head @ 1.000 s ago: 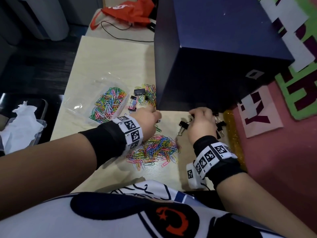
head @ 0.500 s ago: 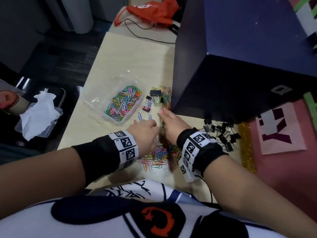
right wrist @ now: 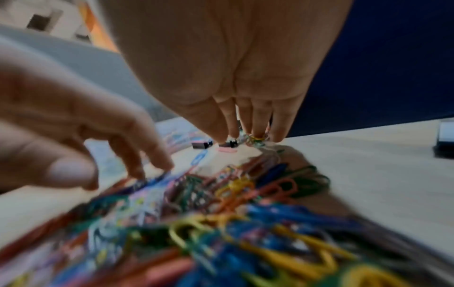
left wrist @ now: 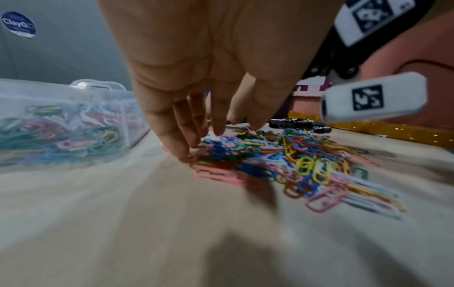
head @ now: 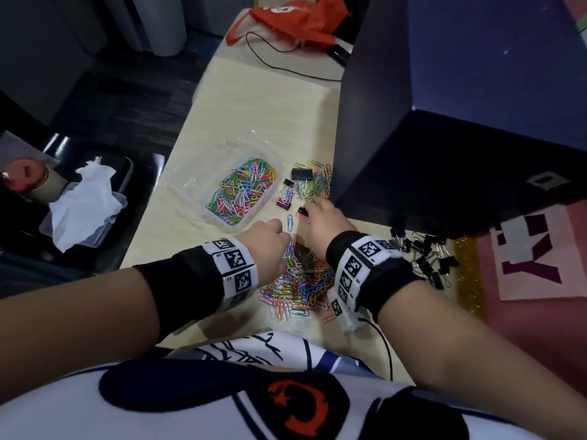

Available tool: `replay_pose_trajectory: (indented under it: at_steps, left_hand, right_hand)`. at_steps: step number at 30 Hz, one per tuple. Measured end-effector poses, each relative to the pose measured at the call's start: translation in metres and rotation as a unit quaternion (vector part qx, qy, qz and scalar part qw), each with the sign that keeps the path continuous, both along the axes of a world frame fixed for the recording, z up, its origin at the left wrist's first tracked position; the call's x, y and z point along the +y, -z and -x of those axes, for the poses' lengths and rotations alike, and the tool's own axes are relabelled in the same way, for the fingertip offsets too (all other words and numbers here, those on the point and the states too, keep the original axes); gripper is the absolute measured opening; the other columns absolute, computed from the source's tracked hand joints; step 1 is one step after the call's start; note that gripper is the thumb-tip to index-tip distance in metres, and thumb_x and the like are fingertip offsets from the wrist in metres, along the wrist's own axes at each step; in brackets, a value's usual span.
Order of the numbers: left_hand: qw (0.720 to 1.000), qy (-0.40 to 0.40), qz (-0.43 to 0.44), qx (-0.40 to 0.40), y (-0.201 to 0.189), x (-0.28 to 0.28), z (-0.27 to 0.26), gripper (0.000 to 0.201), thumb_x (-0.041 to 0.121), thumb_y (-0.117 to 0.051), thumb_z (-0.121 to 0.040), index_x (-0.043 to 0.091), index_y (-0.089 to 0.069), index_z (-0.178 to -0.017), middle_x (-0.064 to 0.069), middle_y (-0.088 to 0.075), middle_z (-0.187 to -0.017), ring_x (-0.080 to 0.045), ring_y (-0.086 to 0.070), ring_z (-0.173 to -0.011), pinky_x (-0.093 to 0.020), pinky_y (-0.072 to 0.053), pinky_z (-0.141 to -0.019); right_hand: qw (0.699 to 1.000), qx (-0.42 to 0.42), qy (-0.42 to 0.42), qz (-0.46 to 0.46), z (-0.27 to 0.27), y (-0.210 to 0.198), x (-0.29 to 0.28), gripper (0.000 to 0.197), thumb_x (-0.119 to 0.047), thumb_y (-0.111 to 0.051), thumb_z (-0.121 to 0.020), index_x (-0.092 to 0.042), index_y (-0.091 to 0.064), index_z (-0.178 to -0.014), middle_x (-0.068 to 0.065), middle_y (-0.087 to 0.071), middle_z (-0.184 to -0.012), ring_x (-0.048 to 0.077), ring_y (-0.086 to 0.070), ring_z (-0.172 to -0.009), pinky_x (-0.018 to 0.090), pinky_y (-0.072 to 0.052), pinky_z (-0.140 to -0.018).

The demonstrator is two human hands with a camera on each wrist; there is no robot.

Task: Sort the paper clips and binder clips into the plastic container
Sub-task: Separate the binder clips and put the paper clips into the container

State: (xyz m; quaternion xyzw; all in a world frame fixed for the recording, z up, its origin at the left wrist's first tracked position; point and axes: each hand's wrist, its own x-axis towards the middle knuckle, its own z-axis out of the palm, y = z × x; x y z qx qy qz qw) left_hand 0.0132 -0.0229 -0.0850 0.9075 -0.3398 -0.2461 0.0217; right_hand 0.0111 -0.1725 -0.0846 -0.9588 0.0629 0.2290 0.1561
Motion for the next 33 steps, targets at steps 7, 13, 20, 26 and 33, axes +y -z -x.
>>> replay_pose_trajectory:
  at_steps: [7, 13, 20, 26, 33]
  left_hand:
    - [0.998, -0.017, 0.014, -0.059, 0.000, -0.012, -0.019, 0.036, 0.005, -0.048, -0.086, 0.003, -0.047, -0.122, -0.019, -0.036, -0.137, -0.034, -0.041, -0.122, -0.040, -0.038, -0.104]
    - [0.999, -0.009, -0.016, -0.049, -0.001, -0.026, -0.028, 0.048, 0.004, -0.051, -0.083, 0.005, -0.041, -0.129, -0.017, -0.040, -0.135, -0.035, -0.039, -0.125, -0.042, -0.035, -0.108]
    - [0.993, 0.034, -0.077, -0.086, -0.008, -0.023, -0.025, 0.035, 0.007, -0.055, -0.084, 0.008, -0.049, -0.119, -0.013, -0.045, -0.118, -0.037, -0.047, -0.114, -0.041, -0.044, -0.095]
    - [0.990, 0.061, -0.086, -0.097, -0.011, -0.023, -0.027, 0.030, 0.003, -0.052, -0.083, 0.006, -0.049, -0.113, -0.015, -0.055, -0.108, -0.034, -0.058, -0.097, -0.041, -0.053, -0.081]
    - [0.987, 0.075, -0.081, -0.115, -0.006, -0.021, -0.021, 0.029, 0.016, -0.053, -0.090, 0.013, -0.046, -0.118, -0.011, -0.051, -0.108, -0.031, -0.055, -0.096, -0.038, -0.044, -0.070]
  right_hand:
    - [0.976, -0.114, -0.103, 0.152, 0.021, 0.001, 0.000, 0.028, -0.020, -0.044, -0.096, -0.015, -0.051, -0.122, 0.006, -0.045, -0.128, 0.028, -0.042, -0.116, 0.038, -0.040, -0.091]
    - [0.985, -0.075, -0.096, 0.125, 0.027, -0.001, -0.003, 0.028, -0.011, -0.041, -0.093, -0.013, -0.053, -0.119, 0.009, -0.050, -0.121, 0.030, -0.047, -0.115, 0.040, -0.042, -0.090]
    - [0.993, -0.094, -0.009, 0.071, 0.041, -0.002, -0.012, 0.024, -0.027, -0.053, -0.090, -0.017, -0.058, -0.112, 0.005, -0.048, -0.115, 0.027, -0.050, -0.110, 0.038, -0.043, -0.087]
    - [0.972, -0.153, 0.172, -0.055, 0.057, -0.013, -0.027, 0.018, -0.028, -0.059, -0.088, -0.018, -0.059, -0.102, -0.001, -0.042, -0.117, 0.014, -0.051, -0.082, 0.023, -0.042, -0.077]
    - [0.934, -0.172, 0.310, 0.042, 0.070, -0.009, -0.060, 0.026, -0.027, -0.054, -0.088, -0.014, -0.058, -0.110, 0.008, -0.045, -0.121, 0.026, -0.055, -0.096, 0.033, -0.047, -0.081]
